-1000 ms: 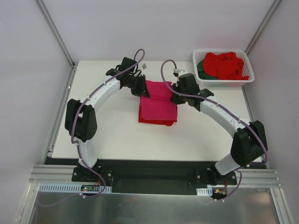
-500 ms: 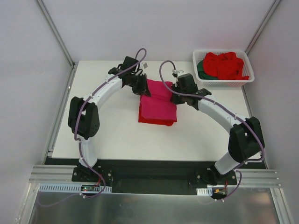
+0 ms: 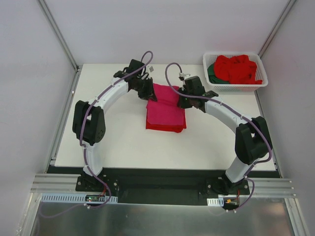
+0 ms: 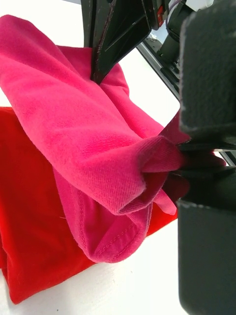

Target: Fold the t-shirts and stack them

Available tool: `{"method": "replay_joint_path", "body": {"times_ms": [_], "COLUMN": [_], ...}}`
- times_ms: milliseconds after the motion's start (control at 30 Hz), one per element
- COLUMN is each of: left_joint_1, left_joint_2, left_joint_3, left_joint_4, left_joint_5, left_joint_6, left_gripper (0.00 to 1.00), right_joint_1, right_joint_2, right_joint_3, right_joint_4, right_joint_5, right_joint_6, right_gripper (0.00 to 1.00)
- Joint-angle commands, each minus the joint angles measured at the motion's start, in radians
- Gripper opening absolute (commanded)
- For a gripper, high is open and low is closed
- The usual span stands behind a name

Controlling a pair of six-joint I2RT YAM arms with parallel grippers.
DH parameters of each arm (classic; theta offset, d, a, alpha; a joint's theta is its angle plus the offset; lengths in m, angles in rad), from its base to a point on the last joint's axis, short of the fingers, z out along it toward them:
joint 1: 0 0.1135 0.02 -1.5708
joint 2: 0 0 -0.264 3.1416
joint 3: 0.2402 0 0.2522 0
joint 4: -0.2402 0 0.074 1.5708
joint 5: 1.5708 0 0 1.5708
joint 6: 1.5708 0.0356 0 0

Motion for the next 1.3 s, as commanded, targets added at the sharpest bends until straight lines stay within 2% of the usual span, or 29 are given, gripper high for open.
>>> {"method": "replay_joint_path", "body": {"times_ms": [0, 633, 700, 733, 767, 800, 867, 1100, 1267], "left_joint_1": [0.043, 0.043, 0.043, 0.043, 0.043, 0.043, 0.041, 0.040, 0.035], "left_joint_2": [-0.002, 0.060, 0.058, 0.054, 0.050, 0.044, 0.017, -0.104, -0.170], "left_joint_3": [0.025, 0.015, 0.015, 0.015, 0.015, 0.012, -0.006, -0.049, -0.069], "left_joint_4": [-0.028, -0.024, -0.025, -0.024, -0.024, -0.024, -0.024, -0.022, -0.010], "left_joint_5": [-0.066, -0.050, -0.051, -0.050, -0.050, -0.054, -0.077, -0.169, -0.168], "left_joint_6": [0.049, 0.067, 0.069, 0.071, 0.074, 0.074, 0.081, 0.120, 0.136], "left_gripper": [0.00, 0.00, 0.00, 0.00, 0.16, 0.44, 0.99, 0.99, 0.99], "right_joint_1": [-0.037, -0.034, -0.034, -0.034, -0.034, -0.032, -0.026, 0.015, 0.032], "right_joint_2": [0.012, 0.052, 0.053, 0.052, 0.049, 0.043, 0.029, -0.076, -0.146], "right_joint_3": [0.016, 0.030, 0.028, 0.027, 0.027, 0.027, 0.014, -0.041, -0.095], "right_joint_4": [-0.076, -0.102, -0.099, -0.098, -0.099, -0.098, -0.094, -0.029, 0.076], "right_joint_5": [0.080, 0.135, 0.138, 0.143, 0.149, 0.152, 0.186, 0.272, 0.208], "right_joint_6": [-0.044, -0.052, -0.050, -0.049, -0.049, -0.047, -0.047, -0.062, -0.075], "right_gripper": [0.01, 0.01, 0.14, 0.45, 0.74, 0.98, 0.96, 0.96, 0.96]}}
